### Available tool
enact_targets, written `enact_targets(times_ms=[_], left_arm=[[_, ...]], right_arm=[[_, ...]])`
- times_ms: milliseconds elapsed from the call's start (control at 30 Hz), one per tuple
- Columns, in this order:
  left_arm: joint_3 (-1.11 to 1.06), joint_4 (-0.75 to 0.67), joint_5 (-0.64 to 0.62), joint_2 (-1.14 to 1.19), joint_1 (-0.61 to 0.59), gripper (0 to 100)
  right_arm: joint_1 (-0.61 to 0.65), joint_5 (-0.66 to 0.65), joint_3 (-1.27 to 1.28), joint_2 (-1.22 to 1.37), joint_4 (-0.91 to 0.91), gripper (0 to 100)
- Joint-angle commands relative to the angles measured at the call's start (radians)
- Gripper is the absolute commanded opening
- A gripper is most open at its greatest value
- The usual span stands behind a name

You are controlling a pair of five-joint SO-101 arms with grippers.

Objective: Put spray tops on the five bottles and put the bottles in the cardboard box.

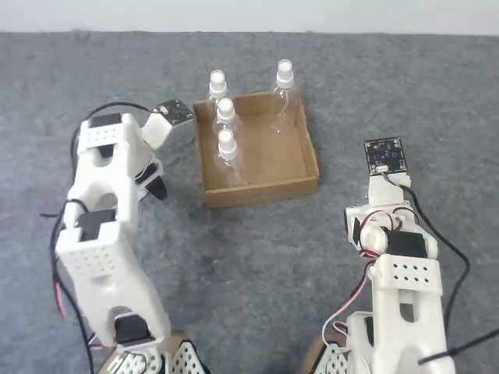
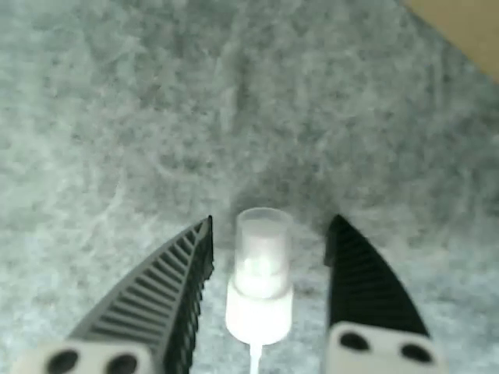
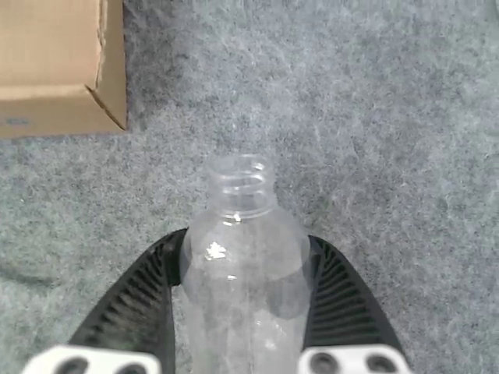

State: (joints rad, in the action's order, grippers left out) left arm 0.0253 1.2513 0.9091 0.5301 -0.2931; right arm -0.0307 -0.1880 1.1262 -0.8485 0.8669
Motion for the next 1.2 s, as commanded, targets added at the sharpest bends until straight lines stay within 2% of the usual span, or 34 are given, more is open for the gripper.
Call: enact_targets(times_ms=[0,233,567,767,1167], left_arm=[[0.189,0.121,-0.011,0.055,0.017,13],[0.297,0.256,-0.011,0.124,0.021,2],[0.446,0.494,-0.014,0.124,0.012,1],[0.463,0.503,-0.051,0.08,-0.025,1],[0.283,0.503,-0.051,-0.17,-0.071,1]], right_arm=[[-0.012,-0.021,-0.003,-0.027,-0.022,4.1],[-0.012,-0.023,-0.003,-0.027,-0.022,4.1],[-0.012,-0.021,-0.003,-0.027,-0.022,4.1],[-0.012,-0.02,-0.003,-0.027,-0.021,4.0],[-0.012,-0.02,-0.003,-0.027,-0.018,3.9]])
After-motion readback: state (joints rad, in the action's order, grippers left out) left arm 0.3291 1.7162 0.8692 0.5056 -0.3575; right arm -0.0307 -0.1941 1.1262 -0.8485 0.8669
